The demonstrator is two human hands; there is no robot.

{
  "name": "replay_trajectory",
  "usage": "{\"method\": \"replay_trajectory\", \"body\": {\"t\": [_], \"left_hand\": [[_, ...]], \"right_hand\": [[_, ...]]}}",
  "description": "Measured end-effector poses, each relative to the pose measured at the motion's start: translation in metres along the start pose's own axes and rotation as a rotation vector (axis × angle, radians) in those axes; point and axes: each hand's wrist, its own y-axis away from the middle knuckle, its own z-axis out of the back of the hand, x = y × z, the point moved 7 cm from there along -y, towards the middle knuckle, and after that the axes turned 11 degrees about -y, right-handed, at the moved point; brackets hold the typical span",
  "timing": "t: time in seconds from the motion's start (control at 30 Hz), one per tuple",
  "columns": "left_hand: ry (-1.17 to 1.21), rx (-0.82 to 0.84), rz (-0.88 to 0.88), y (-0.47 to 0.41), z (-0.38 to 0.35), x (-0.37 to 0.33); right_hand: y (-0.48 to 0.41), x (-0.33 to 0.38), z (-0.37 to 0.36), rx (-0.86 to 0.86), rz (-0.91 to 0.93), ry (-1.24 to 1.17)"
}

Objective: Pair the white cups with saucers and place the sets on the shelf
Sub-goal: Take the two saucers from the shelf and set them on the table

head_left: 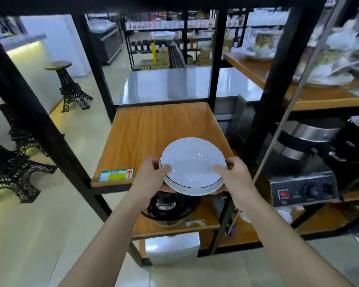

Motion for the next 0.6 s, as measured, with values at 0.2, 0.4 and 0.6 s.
{"method": "replay_trajectory", "body": {"t": [0.2, 0.4, 0.6], "left_hand": [[-0.038, 0.038, -0.041, 0.083, -0.037, 0.009], [-0.143, 0.150, -0.156, 0.134, -0.079, -0.005], [-0.233, 0.355, -0.321, 0.214, -0.158, -0.022]], "right_hand": [[0.086, -0.020, 0.062, -0.079, -0.008, 0.003], [0.156, -0.030, 0.123, -0.292, 0.053, -0.047], [0.266, -0.051, 0.212, -0.544, 0.068, -0.150]]}}
